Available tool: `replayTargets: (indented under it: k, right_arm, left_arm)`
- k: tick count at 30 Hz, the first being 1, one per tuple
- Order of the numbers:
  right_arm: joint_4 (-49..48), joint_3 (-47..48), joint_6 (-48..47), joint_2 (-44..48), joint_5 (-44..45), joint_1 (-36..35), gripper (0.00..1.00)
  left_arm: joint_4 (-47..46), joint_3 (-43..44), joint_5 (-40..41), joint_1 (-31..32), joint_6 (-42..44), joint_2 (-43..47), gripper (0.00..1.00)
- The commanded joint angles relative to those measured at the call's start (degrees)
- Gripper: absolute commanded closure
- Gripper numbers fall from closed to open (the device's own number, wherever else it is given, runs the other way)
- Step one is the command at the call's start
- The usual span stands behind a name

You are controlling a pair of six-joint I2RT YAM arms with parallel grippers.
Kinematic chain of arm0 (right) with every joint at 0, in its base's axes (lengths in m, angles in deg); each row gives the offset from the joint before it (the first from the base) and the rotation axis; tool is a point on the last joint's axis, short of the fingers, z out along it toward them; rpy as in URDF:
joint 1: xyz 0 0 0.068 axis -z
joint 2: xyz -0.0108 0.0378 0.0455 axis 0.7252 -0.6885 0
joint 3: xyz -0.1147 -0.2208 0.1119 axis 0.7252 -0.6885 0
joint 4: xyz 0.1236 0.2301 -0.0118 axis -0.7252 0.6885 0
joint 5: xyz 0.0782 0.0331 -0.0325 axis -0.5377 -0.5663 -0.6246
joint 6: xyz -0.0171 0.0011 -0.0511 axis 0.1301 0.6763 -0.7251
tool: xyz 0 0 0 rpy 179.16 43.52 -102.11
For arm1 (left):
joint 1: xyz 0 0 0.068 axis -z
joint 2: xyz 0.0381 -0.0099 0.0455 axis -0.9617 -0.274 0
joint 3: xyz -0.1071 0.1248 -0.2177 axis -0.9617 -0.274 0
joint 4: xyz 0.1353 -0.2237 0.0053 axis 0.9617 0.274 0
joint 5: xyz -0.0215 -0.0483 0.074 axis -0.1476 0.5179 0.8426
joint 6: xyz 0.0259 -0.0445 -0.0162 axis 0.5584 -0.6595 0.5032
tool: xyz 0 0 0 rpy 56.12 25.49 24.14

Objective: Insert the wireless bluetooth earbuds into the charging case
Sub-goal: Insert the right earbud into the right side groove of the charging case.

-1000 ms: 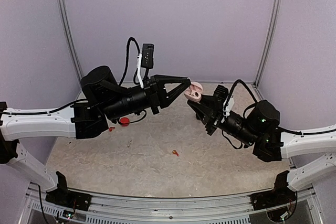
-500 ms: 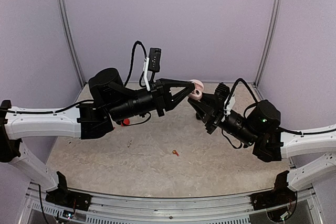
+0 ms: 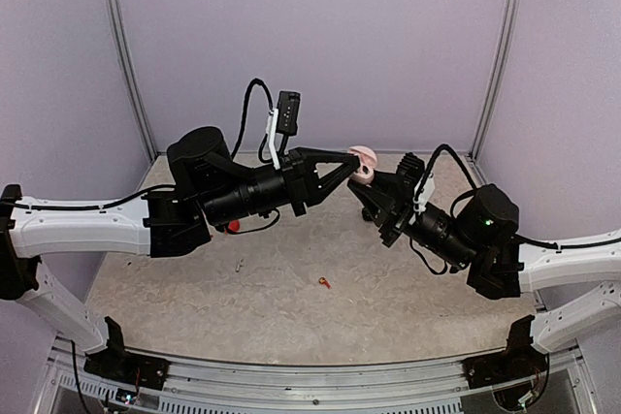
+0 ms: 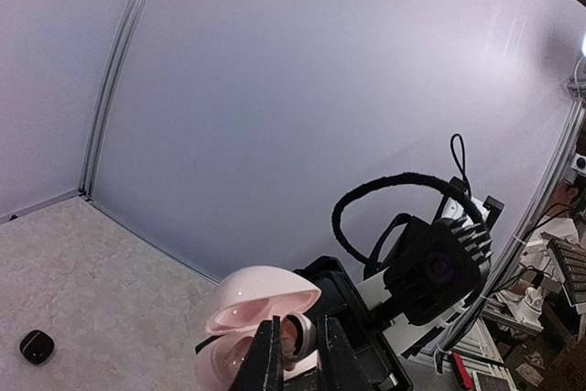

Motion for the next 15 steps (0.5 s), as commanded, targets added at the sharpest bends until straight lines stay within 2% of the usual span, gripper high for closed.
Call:
replayTargets:
  k: [1,8,15]
  right_arm:
    - [-1.95,1.29,-0.64,0.81,0.13,-0.63,1.0]
    - [-1.6,1.3,-0.94,1.19,-1.88,-0.67,1.0]
    - [-1.93,1.21,-0.65,1.45,-1.58,-0.67,1.0]
  left_arm:
    - [2.07,1.43,0.97,-0.03,0.13,0.23,0.91]
    - [6.78,2.74,0.69,-1.18,1.29,0.13,0.82]
    - [7.41,2.48,0.39,-1.7,1.29,0.41,0.81]
